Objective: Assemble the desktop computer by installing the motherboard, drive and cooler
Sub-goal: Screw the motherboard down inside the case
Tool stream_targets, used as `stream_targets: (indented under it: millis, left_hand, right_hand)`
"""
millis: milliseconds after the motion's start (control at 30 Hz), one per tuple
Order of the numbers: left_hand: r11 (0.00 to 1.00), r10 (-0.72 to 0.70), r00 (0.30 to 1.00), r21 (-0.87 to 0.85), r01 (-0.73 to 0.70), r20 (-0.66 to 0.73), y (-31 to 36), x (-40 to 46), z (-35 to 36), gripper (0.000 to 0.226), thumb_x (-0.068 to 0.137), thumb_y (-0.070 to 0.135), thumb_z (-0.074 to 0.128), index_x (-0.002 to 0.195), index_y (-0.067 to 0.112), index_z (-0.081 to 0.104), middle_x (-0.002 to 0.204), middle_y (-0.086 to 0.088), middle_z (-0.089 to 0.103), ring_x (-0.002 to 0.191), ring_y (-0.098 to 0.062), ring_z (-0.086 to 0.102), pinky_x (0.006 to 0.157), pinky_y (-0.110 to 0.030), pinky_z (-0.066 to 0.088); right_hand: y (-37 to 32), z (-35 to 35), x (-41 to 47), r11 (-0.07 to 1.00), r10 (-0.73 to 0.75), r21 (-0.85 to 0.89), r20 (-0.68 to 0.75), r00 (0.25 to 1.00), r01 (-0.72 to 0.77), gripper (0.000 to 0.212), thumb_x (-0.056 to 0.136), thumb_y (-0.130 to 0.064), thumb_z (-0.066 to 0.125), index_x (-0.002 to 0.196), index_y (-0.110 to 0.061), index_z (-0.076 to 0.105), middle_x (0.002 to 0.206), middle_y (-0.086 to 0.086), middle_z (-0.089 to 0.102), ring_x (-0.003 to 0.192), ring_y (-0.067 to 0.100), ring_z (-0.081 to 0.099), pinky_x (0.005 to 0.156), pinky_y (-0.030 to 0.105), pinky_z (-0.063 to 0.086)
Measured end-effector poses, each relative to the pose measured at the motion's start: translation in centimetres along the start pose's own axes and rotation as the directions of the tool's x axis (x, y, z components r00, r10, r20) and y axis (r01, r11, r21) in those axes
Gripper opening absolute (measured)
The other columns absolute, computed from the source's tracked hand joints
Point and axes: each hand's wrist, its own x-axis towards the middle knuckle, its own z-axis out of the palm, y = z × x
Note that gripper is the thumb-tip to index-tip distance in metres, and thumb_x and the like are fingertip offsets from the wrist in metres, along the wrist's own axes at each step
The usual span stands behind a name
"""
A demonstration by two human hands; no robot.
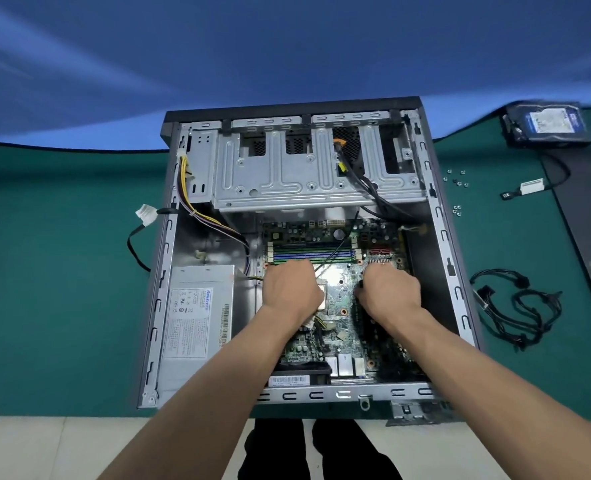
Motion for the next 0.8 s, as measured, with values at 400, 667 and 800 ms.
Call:
stream_targets:
  millis: [400,667,800]
  left_hand:
    - [0.999,-0.041,0.998,0.013,0.042,-0.044,-0.8,1.7,0.9,0.061,0.081,0.033,0.059,0.132,0.011,0.036,0.135,-0.012,0.04,0.128,-0.029,0.033,0.11,-0.051,0.022]
    - [0.997,-0.044,0.994,0.054,0.049,-0.101,-0.9,1.8,0.7,0.053,0.086,0.032,0.055,0.132,0.012,0.038,0.135,-0.013,0.037,0.125,-0.029,0.035,0.098,-0.046,0.036]
    - [0.994,-0.051,0.985,0.084,0.065,-0.163,-1.2,1.4,0.3,0.051,0.085,0.028,0.055,0.13,0.013,0.037,0.131,-0.014,0.038,0.122,-0.029,0.035,0.091,-0.042,0.04]
  right_hand:
    - [0.3,-0.4,0.0,0.993,0.019,0.112,0.073,0.997,-0.027,0.018,0.09,-0.011,0.056,0.074,-0.014,0.05,0.071,0.0,0.049,0.067,0.021,0.048,0.06,0.025,0.038]
    - [0.4,0.0,-0.4,0.99,0.036,0.134,0.043,0.998,-0.041,0.026,0.089,-0.009,0.056,0.065,-0.011,0.046,0.064,-0.001,0.048,0.062,0.022,0.047,0.058,0.025,0.036]
    - [0.1,-0.1,-0.3,0.985,0.044,0.164,0.005,0.999,-0.044,0.031,0.087,-0.011,0.056,0.06,-0.015,0.042,0.057,-0.004,0.043,0.049,0.014,0.039,0.046,0.023,0.027]
